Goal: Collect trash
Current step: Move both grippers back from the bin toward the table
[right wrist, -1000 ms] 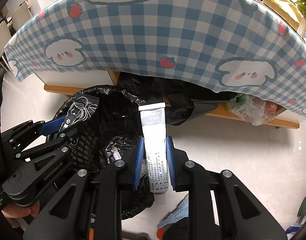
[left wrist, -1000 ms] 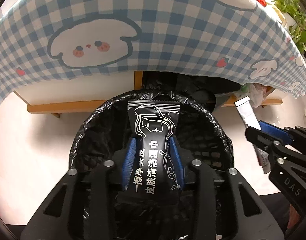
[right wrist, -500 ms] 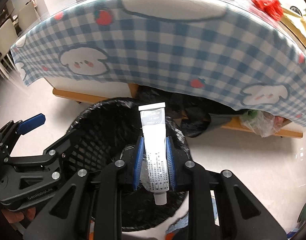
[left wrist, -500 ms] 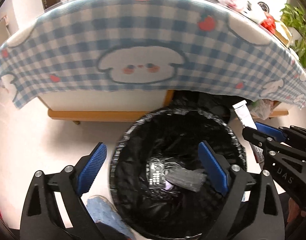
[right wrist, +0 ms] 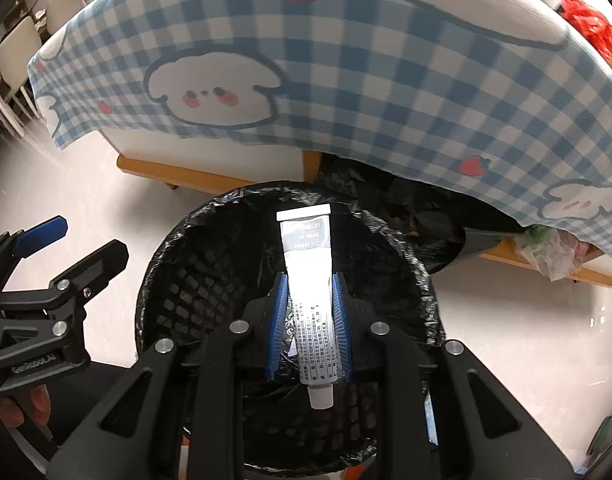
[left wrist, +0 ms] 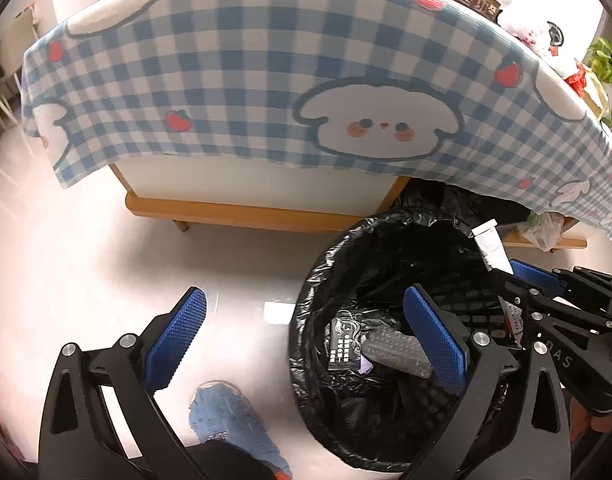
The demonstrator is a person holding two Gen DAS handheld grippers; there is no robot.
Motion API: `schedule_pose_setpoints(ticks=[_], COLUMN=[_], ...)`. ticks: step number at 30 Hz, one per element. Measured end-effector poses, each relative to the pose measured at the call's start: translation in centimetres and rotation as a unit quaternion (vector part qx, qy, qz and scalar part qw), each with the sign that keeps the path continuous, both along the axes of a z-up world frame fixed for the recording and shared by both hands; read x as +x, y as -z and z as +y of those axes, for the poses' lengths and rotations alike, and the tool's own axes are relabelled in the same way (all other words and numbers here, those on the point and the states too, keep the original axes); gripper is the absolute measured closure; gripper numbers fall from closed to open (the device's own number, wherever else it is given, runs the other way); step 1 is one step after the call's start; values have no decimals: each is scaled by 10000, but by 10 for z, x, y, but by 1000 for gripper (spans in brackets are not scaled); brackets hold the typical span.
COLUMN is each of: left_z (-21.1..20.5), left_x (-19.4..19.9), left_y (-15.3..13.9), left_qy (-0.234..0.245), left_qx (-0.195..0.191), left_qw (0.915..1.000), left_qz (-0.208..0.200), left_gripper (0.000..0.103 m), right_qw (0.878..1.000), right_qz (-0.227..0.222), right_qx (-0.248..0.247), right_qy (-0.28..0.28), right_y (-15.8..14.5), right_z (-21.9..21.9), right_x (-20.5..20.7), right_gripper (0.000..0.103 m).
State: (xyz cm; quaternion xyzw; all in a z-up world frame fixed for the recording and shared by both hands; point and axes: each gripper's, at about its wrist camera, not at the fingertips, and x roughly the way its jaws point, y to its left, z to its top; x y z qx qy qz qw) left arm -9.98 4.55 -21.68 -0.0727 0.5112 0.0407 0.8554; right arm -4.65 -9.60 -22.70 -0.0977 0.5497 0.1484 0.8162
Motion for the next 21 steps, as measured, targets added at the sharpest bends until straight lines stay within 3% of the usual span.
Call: schedule_pose_setpoints(ticks=[8,10,21], left_z=[11,11,5], left_x=[-2,-3,-8], left_y=[-5,-5,-25], left_qy=[-61,-71,11], left_qx=[88,94,89], left_qw=[9999,9999,9999], left_qz=[-18,-19,-93], left_gripper=[6,6,6], right_qw=[10000,9999,9983], right_qz=[-37,-111,-456], right_qx=[19,40,236], right_qy=[-59,-18,270], right_y=[1,-2,-37], right_z=[8,7,-16], right_x=[0,-1,-1], right_gripper=[76,58,22])
